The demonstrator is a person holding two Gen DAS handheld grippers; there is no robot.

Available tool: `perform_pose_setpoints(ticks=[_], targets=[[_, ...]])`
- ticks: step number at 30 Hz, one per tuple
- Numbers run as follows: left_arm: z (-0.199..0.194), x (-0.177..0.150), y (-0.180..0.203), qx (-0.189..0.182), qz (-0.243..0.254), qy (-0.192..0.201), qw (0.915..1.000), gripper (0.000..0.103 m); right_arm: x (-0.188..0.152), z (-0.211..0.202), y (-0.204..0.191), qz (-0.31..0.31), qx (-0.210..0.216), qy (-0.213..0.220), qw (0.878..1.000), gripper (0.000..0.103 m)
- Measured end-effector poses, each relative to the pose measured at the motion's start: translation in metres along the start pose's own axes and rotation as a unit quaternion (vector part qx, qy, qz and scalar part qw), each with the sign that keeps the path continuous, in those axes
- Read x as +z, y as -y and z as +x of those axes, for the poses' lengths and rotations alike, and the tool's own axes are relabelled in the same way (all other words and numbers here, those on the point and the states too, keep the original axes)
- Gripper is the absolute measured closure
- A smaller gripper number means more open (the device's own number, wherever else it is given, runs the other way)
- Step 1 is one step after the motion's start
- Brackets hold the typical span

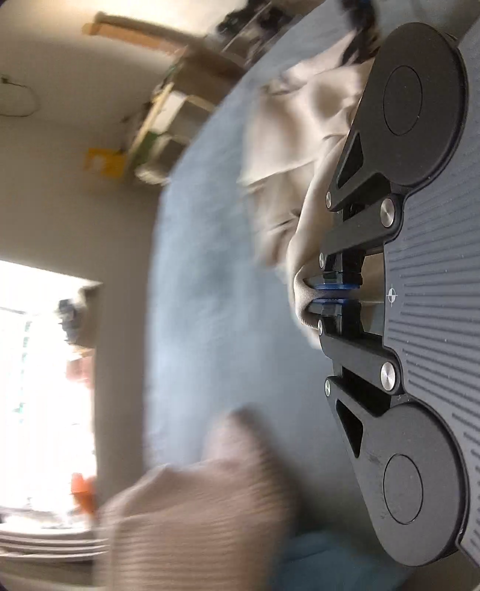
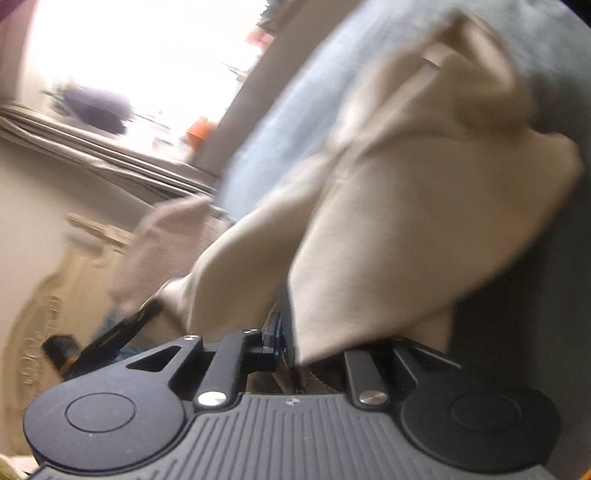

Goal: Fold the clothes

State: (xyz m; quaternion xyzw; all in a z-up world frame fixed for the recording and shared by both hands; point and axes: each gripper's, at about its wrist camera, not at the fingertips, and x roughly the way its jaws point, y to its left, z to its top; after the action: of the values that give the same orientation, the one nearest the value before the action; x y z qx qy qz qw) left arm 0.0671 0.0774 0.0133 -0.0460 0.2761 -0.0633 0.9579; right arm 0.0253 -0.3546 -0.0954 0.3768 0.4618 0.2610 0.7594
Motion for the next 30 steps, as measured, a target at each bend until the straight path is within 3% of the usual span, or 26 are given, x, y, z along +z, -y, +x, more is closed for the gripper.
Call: perform_pose_setpoints(ticks=[3, 7, 9, 13, 15, 16, 17, 21, 23, 25, 27, 30], targets=[[0.026, 0.030, -0.011, 0.037, 0.005, 0.020, 0.9991, 0.100, 0.005, 0.010, -0.013, -0.005, 0.029, 0.008, 1.000, 0.090], [0.074, 0.016, -0.033, 0.076, -0.011, 0.002, 0.9971, 0.095, 0.012, 0.024, -0.029, -0.012, 0.067, 0.019, 0.998, 0.089], [0.095, 0.005, -0.042, 0.094, -0.016, -0.012, 0.9953, 0.089, 0.008, 0.035, -0.022, -0.006, 0.038, 0.001, 0.999, 0.088], [0.098, -0.024, -0.055, 0.102, -0.049, -0.042, 0.9927, 0.065, 0.001, 0.041, -0.028, -0.039, -0.031, -0.023, 0.998, 0.079], [0.090, -0.035, -0.065, 0.097, -0.074, -0.048, 0.9913, 0.042, -0.003, 0.033, -0.038, -0.082, -0.066, -0.030, 0.994, 0.061], [0.081, -0.039, -0.071, 0.094, -0.086, -0.048, 0.9907, 0.037, -0.006, 0.026, -0.046, -0.115, -0.087, -0.036, 0.989, 0.051], [0.072, -0.042, -0.075, 0.094, -0.094, -0.047, 0.9900, 0.029, -0.010, 0.020, -0.056, -0.156, -0.109, -0.042, 0.981, 0.049], [0.031, -0.053, -0.083, 0.085, -0.109, -0.041, 0.9896, 0.026, -0.022, -0.005, -0.107, -0.315, -0.158, -0.074, 0.933, 0.030], [0.019, -0.061, -0.077, 0.065, -0.107, -0.053, 0.9907, 0.021, -0.028, -0.008, -0.134, -0.380, -0.153, -0.072, 0.909, 0.023], [0.011, -0.071, -0.068, 0.041, -0.104, -0.071, 0.9912, 0.016, -0.028, -0.007, -0.151, -0.416, -0.144, -0.053, 0.896, 0.015], [0.012, -0.084, -0.056, 0.019, -0.103, -0.096, 0.9899, 0.016, -0.022, -0.001, -0.160, -0.432, -0.127, -0.033, 0.893, 0.014], [0.017, -0.101, -0.038, 0.008, -0.099, -0.130, 0.9865, 0.016, -0.003, 0.028, -0.181, -0.424, -0.103, -0.016, 0.899, 0.015]])
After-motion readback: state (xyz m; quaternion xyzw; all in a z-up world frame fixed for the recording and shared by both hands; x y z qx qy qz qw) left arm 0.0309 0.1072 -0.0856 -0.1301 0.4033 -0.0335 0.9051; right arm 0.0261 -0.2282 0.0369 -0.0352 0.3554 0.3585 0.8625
